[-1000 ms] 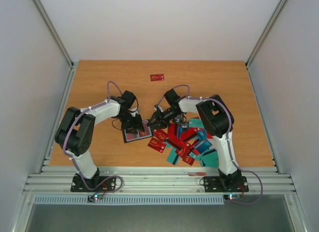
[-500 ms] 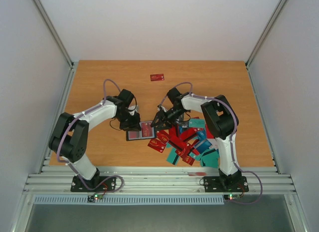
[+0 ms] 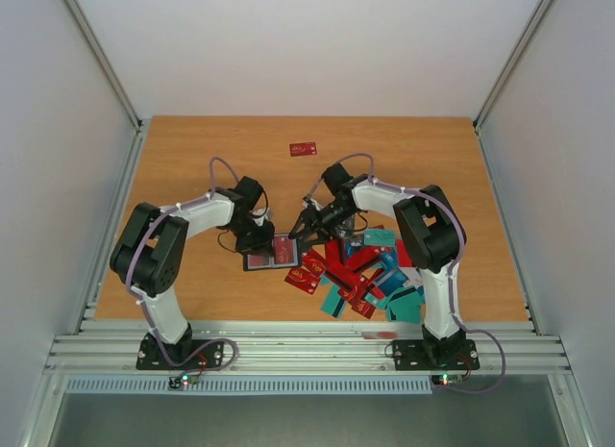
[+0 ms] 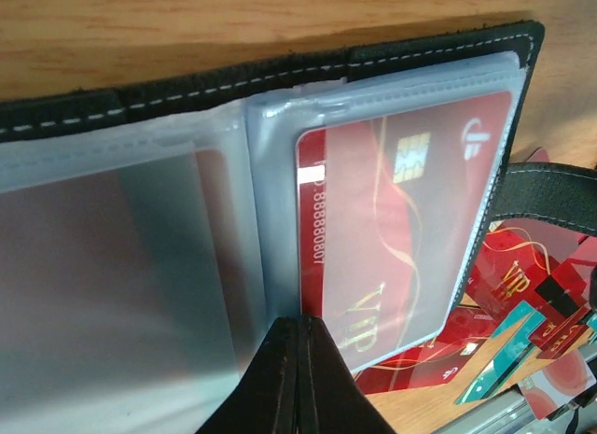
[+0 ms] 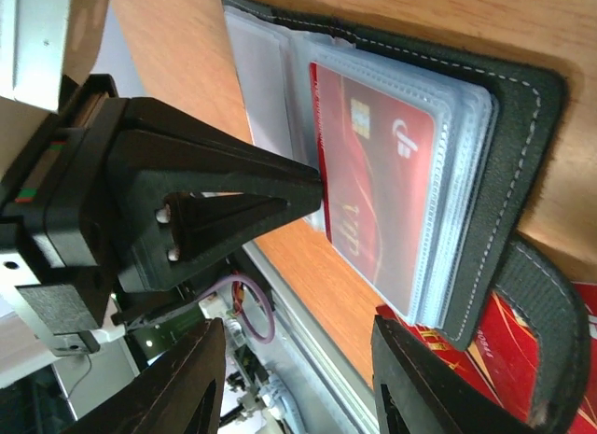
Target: Put the credit cards into the card holder
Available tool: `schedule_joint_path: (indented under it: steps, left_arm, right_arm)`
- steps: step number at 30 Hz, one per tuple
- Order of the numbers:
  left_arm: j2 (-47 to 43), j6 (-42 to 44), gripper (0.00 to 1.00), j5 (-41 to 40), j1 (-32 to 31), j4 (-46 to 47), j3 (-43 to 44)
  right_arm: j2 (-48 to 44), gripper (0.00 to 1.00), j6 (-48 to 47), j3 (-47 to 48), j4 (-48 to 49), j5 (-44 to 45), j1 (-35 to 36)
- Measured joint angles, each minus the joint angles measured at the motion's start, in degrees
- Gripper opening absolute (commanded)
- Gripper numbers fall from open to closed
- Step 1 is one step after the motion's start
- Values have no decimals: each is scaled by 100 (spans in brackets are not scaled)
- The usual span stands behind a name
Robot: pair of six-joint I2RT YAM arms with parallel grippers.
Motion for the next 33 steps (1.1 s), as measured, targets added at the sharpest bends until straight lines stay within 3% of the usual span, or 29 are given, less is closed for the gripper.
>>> schedule_joint_path:
  steps: [33]
  left_arm:
    - [354,400,0,299,50,-61,155]
  right_arm:
    - [358,43,369,-74,444,262,192]
